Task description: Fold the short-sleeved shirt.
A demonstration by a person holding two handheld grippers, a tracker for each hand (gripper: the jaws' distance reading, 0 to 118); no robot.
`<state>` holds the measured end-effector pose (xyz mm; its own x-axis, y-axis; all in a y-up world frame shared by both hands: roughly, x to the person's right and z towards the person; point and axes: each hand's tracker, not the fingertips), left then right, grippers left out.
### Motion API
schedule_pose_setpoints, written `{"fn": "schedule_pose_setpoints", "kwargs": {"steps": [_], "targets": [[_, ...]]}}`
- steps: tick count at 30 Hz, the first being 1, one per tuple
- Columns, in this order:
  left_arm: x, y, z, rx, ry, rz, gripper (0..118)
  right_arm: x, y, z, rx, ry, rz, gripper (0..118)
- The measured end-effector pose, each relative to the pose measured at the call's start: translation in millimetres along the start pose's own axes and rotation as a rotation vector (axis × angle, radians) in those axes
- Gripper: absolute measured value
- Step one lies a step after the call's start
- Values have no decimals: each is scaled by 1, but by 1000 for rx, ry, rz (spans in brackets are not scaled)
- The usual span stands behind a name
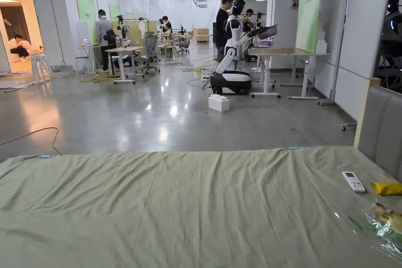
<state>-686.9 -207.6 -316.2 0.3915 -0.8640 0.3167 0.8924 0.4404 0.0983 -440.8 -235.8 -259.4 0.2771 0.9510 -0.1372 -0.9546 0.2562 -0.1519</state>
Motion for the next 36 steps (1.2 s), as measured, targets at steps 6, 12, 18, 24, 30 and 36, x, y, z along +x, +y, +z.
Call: {"fn": "schedule_pose_setpoints", "kwargs": {"steps": [6, 12, 18, 24, 30, 36], "targets": [[-80, -13, 34, 168, -15, 917, 0, 80, -28, 30, 13, -189, -883, 1], [-65, -17, 49, 105, 72, 902, 0, 74, -66, 43, -59, -158, -1483, 1], [-78, -16, 52, 147, 51, 965, 0, 79, -56, 40, -30, -161, -1384, 1], [-91, -19, 57, 170, 86, 1042, 0, 80, -40, 43, 11, -150, -1314, 1], [-92, -21, 58, 158, 96, 1058, 0, 83, -33, 43, 43, -150, -1273, 1], [-100, -32, 56, 158, 90, 1086, 0, 83, -31, 43, 51, -139, -1270, 1]]}}
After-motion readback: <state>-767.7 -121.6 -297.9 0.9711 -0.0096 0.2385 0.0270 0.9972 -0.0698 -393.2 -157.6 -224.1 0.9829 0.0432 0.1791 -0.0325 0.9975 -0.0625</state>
